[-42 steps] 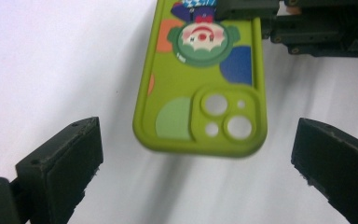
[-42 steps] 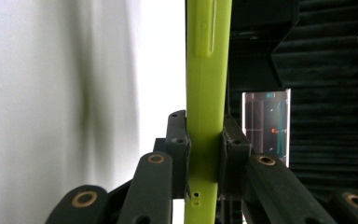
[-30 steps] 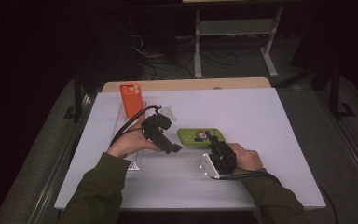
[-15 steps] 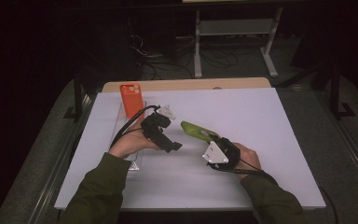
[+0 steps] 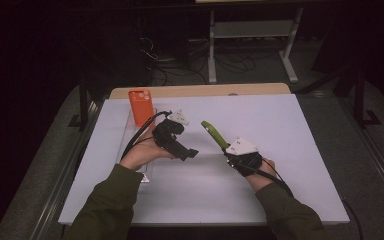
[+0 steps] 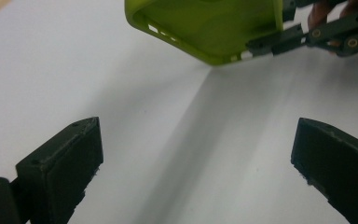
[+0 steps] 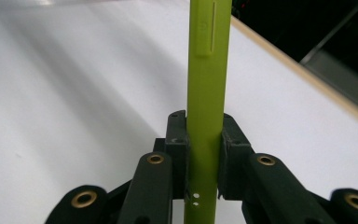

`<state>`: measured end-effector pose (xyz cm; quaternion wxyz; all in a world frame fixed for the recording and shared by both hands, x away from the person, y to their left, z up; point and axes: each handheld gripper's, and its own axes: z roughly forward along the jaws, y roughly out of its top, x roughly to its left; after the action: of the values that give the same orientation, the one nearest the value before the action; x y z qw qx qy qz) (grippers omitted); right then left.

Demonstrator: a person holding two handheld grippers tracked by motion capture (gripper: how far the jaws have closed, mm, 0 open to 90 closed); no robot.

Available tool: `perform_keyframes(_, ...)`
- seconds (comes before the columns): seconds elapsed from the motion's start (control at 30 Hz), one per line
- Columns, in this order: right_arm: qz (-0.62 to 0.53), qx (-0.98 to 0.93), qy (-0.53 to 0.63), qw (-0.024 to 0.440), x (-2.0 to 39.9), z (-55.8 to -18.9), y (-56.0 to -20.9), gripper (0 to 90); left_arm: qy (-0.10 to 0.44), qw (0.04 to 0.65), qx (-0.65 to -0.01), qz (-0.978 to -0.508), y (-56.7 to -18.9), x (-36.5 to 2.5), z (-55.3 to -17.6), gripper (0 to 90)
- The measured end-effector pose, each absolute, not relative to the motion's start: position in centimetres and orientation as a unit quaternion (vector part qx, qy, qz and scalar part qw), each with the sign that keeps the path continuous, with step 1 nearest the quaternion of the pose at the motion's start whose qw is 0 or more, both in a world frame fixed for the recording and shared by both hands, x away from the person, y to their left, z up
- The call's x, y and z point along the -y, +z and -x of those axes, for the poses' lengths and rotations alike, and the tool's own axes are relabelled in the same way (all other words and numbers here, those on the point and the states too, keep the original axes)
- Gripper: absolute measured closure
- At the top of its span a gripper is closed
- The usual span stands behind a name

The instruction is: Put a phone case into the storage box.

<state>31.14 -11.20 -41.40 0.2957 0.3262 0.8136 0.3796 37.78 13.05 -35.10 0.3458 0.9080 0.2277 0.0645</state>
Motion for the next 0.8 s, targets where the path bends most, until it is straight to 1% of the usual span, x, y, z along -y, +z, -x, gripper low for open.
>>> perform_keyframes(0.13,-0.35,-0.807,0.401,0.255,11.8,-31.6,-41.2,76.1,0.073,0.375,-0.247,-0.891,-34.9,-12.8,-37.9,1.7)
perform_keyframes(0.2,-0.36,-0.802,0.41,0.242,11.9,-31.7,-41.1,76.1,0.084,0.382,-0.248,-0.886,-34.7,-12.8,-38.0,1.7)
perform_keyframes(0.33,-0.386,-0.789,0.429,0.211,11.6,-31.6,-40.8,76.1,0.088,0.419,-0.271,-0.862,-34.5,-12.3,-38.1,1.7)
perform_keyframes(0.43,-0.388,-0.786,0.436,0.203,11.4,-31.6,-40.6,76.1,0.093,0.438,-0.277,-0.85,-34.4,-12.0,-38.2,1.6)
perform_keyframes(0.53,-0.395,-0.783,0.442,0.192,11.2,-31.4,-40.3,76.0,0.083,0.451,-0.281,-0.843,-34.6,-11.5,-38.3,1.0)
perform_keyframes(0.57,-0.387,-0.784,0.444,0.196,11.2,-31.5,-40.3,76.1,0.082,0.453,-0.278,-0.843,-34.7,-11.3,-38.3,0.0)
perform_keyframes(0.8,-0.387,-0.778,0.459,0.185,10.9,-31.1,-39.8,76.1,0.068,0.473,-0.28,-0.833,-35.4,-10.7,-38.7,0.0)
